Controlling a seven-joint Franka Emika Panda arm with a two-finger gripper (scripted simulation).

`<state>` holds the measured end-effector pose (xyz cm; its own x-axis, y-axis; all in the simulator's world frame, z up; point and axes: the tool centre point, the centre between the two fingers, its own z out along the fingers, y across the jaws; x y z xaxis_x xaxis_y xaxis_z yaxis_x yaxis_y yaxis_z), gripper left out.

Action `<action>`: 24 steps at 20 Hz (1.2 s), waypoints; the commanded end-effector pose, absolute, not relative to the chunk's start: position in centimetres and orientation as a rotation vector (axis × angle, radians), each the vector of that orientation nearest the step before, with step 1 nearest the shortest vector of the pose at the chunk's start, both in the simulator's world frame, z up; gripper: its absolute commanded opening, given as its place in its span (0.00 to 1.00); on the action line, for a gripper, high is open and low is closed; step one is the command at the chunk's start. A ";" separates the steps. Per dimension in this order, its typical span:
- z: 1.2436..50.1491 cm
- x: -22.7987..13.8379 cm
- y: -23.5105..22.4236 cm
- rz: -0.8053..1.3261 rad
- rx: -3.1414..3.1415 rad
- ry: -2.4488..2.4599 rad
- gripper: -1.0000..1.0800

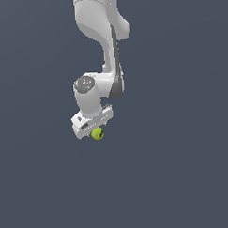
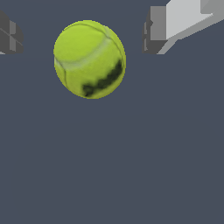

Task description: Pick up the object and move it to a goal position.

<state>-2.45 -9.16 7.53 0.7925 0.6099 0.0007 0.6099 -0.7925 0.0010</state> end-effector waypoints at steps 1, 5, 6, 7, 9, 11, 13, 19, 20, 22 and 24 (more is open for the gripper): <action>6.2 -2.5 -9.1 0.000 2.973 1.014 0.96; 4.6 -2.6 -9.1 0.000 2.973 1.016 0.96; 4.3 -2.5 -9.2 0.000 2.973 1.016 0.96; 4.2 -2.5 -9.2 0.000 2.973 1.016 0.96; 4.1 -2.5 -9.2 0.000 2.973 1.016 0.96; 4.1 -2.5 -9.2 0.000 2.973 1.016 0.00; 4.1 -2.5 -9.2 0.000 2.973 1.016 0.00; 4.1 -2.5 -9.2 0.000 2.973 1.016 0.00; 4.2 -2.5 -9.2 0.001 2.972 1.014 0.00; 4.3 -2.4 -9.3 0.001 2.972 1.014 0.00; 4.7 -2.4 -9.3 0.001 2.972 1.014 0.00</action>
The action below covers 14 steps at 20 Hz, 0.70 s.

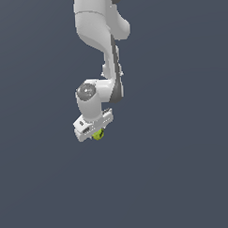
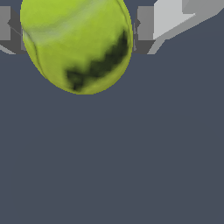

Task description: Pick up the object and move it to a goal position.

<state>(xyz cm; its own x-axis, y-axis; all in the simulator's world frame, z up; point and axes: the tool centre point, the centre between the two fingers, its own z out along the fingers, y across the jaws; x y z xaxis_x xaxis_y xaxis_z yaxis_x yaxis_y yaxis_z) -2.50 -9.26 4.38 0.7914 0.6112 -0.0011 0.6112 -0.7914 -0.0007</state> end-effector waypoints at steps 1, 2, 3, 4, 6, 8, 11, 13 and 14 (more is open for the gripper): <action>5.0 -2.4 -9.3 -0.001 -2.974 -1.015 0.00; 5.4 -2.3 -9.4 -0.001 -2.974 -1.015 0.00; 5.8 -2.3 -9.4 -0.001 -2.974 -1.015 0.00; 6.3 -2.2 -9.5 -0.001 -2.974 -1.015 0.00; 7.4 -2.1 -9.6 -0.001 -2.974 -1.015 0.00; 8.8 -1.9 -9.7 -0.001 -2.974 -1.015 0.00; 11.3 -1.6 -9.9 -0.001 -2.974 -1.015 0.00; 13.2 -1.3 -10.1 -0.001 -2.974 -1.015 0.00; 14.3 -1.2 -10.2 -0.001 -2.973 -1.016 0.00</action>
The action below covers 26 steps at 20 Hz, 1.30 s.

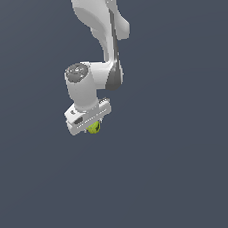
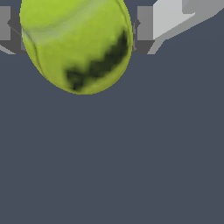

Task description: Pick up the object and move it to a goal position.

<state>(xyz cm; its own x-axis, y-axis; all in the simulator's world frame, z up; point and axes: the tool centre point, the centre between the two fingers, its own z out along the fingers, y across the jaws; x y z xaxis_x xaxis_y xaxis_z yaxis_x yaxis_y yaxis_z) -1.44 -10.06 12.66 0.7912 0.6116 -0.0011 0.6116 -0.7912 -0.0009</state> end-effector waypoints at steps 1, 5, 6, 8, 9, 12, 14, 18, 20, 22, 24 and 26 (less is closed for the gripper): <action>15.3 -1.1 -10.3 -0.001 -2.973 -1.016 0.00; 19.8 -0.5 -10.7 -0.001 -2.973 -1.016 0.00; 20.9 -0.3 -10.8 -0.001 -2.973 -1.016 0.00; 23.1 0.0 -11.1 -0.001 -2.973 -1.016 0.00; 24.2 0.2 -11.2 -0.001 -2.973 -1.016 0.00; 27.3 0.6 -11.5 -0.001 -2.972 -1.016 0.00; 29.3 1.0 -11.7 -0.001 -2.972 -1.016 0.00; 32.6 1.6 -12.1 -0.001 -2.972 -1.016 0.00; 33.9 1.8 -12.2 -0.001 -2.972 -1.016 0.00; 35.0 2.1 -12.3 -0.001 -2.972 -1.016 0.00; 35.9 2.2 -12.4 -0.001 -2.972 -1.016 0.00; 36.6 2.4 -12.5 -0.001 -2.972 -1.016 0.00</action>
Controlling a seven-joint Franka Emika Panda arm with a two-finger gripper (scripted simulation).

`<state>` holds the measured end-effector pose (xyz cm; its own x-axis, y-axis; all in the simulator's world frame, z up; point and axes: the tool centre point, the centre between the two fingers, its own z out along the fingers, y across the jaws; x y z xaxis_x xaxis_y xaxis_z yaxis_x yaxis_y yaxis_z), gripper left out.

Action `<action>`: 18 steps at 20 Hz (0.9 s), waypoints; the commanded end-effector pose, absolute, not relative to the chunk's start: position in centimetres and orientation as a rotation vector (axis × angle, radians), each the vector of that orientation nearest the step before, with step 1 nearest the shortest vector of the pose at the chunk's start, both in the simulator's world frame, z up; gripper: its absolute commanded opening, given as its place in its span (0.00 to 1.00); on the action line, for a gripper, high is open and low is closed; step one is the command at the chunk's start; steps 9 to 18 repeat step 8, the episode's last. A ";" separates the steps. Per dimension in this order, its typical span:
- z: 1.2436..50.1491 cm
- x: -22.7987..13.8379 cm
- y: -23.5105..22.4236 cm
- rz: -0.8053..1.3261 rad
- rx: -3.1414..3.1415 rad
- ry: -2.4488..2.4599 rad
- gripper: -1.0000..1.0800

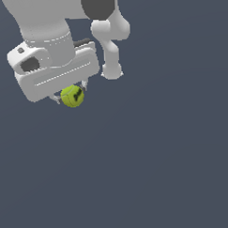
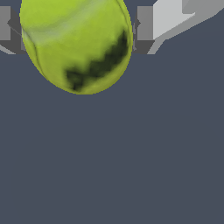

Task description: Pick up the object and move it to a goal position.

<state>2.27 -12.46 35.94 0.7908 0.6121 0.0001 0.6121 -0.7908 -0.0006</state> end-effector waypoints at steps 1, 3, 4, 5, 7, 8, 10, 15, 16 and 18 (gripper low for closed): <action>36.9 2.5 -12.6 -0.001 -2.972 -1.016 0.00; 37.3 2.6 -12.6 -0.001 -2.972 -1.016 0.00; 37.4 2.6 -12.6 -0.001 -2.972 -1.016 0.00; 37.5 2.7 -12.7 -0.001 -2.972 -1.016 0.00; 37.6 2.7 -12.7 -0.001 -2.972 -1.016 0.00; 37.6 2.7 -12.7 -0.001 -2.972 -1.016 0.00; 37.6 2.7 -12.7 -0.001 -2.972 -1.016 0.00; 37.6 2.7 -12.7 -0.001 -2.972 -1.016 0.00; 37.6 2.7 -12.7 -0.001 -2.972 -1.016 0.00; 37.6 2.7 -12.7 -0.001 -2.972 -1.016 0.00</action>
